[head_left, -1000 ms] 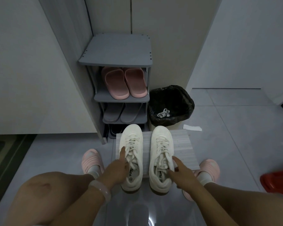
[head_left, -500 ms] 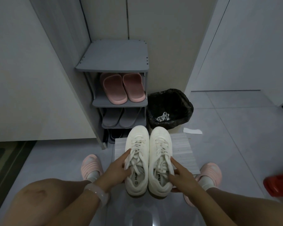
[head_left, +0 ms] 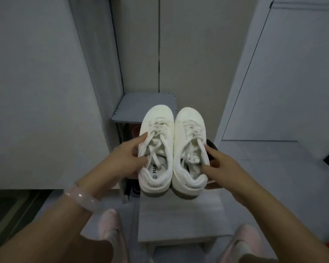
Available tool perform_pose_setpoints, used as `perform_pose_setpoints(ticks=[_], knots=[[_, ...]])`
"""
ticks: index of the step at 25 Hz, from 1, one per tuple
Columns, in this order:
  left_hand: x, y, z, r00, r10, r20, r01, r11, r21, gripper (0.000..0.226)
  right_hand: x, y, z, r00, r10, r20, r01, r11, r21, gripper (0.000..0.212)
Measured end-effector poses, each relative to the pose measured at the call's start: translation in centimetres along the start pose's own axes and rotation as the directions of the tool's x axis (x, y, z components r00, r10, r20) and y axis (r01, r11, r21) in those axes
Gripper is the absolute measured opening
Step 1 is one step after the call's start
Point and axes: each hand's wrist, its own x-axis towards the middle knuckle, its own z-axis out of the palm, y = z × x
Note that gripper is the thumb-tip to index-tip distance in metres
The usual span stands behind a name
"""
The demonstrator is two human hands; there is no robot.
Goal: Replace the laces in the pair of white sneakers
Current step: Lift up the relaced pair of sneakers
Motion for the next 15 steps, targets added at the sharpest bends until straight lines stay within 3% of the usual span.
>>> perform_pose_setpoints(ticks=[2, 6, 12, 15], knots=[[1.7, 3.9, -2.5, 0.994, 0.036, -0.103, -0.034, 0.999, 0.025, 0.06, 3.1, -4.2, -1.0, 0.998, -0.064, -0.027, 0.064, 0.998, -0.017, 0.063], [8.0, 9.0, -6.5, 0.984, 0.037, -0.172, -0.061, 0.989, -0.135, 0.041, 10.9, -11.4, -1.4, 0.992, -0.115, -0.047, 0.115, 0.993, -0.02, 0.057], [19.5, 7.0, -7.3, 0.973, -0.071, -0.221, -0.004, 0.948, -0.319, 0.039, 21.8, -13.2, -0.7, 0.996, -0.048, 0.069, 0.051, 0.998, -0.036, 0.042], [22.1, 4.7, -7.2, 0.963, -0.124, -0.24, 0.024, 0.924, -0.383, 0.038, 24.9, -12.2, 0.1, 0.997, -0.019, 0.07, 0.023, 0.998, -0.054, 0.049]])
